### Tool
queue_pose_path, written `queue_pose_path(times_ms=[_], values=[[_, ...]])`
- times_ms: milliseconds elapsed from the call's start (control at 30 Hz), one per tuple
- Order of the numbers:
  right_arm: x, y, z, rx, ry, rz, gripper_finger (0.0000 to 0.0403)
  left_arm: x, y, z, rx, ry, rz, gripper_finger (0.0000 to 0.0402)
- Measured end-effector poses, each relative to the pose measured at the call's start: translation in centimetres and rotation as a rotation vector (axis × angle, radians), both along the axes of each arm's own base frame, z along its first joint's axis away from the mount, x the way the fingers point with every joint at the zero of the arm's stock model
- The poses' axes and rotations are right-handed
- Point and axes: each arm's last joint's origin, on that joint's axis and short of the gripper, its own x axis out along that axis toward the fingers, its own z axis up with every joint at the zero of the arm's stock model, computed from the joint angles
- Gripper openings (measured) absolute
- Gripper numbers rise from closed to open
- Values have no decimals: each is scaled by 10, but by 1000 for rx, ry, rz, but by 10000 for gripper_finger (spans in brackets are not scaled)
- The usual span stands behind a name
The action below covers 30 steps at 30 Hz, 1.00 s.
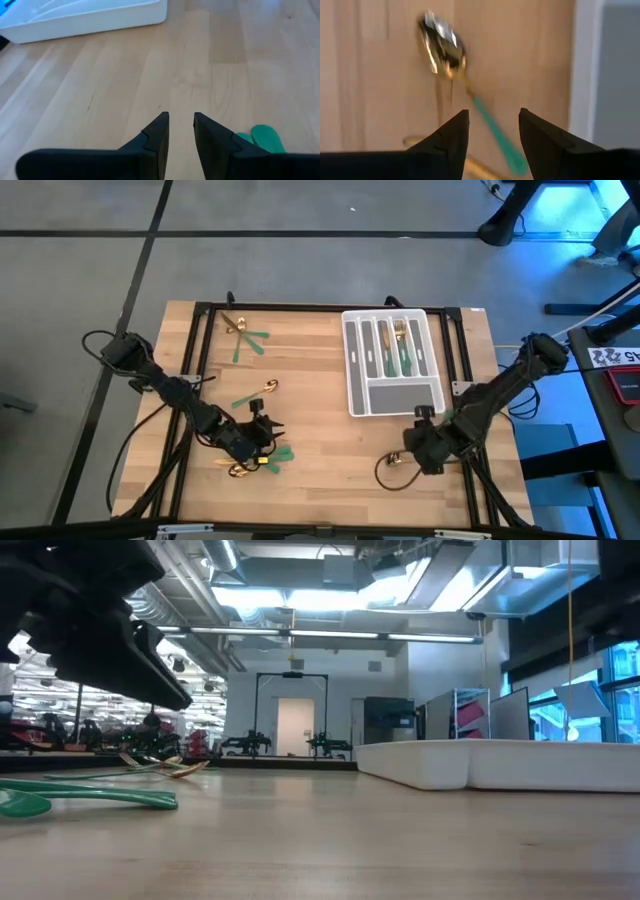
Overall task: Sort silverware
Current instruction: Put the green spoon into the silverware tray
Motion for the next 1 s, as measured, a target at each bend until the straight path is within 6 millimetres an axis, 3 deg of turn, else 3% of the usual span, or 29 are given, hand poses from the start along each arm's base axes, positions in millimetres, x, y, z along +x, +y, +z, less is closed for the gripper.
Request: queue_pose_path(times_ms=[167,400,767,867,1000], values=[[-9,-4,-25,49,84,23,169,0,2,-1,6,8,4,81],[-12,-11,-49,-38,16,56,169,0,2,-1,3,6,7,81],[-8,-6,-80,83,-69,84,167,0,1,0,-16,-2,18,81],[-7,-5,-88,59,-39,90,146,0,1,0,-17,-3,18,81],[-6,-3,-90,80,-25,82,88,0,1,0,-23,-6,21,81]])
